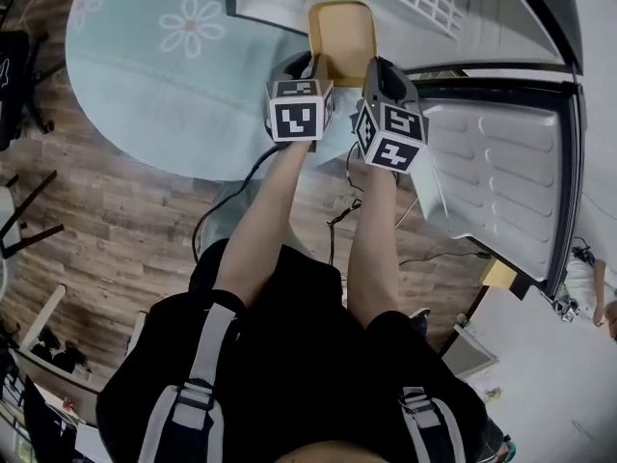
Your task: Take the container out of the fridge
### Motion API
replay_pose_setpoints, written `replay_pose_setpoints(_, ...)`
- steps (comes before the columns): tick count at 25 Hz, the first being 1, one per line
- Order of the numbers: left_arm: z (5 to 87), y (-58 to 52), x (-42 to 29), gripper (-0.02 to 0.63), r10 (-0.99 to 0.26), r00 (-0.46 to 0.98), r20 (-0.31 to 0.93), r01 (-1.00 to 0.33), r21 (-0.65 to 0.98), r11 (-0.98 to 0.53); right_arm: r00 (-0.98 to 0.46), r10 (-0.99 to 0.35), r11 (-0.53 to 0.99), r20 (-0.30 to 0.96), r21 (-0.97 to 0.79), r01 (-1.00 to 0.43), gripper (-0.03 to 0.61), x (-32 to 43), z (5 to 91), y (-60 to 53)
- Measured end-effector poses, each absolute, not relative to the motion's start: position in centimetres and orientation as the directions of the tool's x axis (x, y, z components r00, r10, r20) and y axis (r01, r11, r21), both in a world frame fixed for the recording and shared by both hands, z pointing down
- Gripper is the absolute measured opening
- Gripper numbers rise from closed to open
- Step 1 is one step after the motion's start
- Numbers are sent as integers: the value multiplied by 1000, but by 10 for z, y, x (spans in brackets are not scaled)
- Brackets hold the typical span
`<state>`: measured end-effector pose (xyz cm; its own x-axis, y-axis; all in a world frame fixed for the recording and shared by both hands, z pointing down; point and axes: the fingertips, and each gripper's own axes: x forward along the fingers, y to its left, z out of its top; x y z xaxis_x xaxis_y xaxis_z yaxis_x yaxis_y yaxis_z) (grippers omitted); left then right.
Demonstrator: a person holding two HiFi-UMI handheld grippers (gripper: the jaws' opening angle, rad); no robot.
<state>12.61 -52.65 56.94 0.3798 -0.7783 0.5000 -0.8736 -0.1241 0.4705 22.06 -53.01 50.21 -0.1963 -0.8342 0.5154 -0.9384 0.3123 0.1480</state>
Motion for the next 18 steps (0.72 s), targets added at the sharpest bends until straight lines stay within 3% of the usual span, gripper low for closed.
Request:
replay_pose_setpoints(10, 442, -447, 119, 29, -898, 336, 284, -902, 373, -219, -252, -924, 272, 288, 33, -962, 21, 227, 409, -443)
replay_pose_setpoints(18, 324, -369, 116, 15, -943, 322, 90, -939, 155, -306, -291, -955, 282, 51, -141, -949, 23, 228, 328, -367)
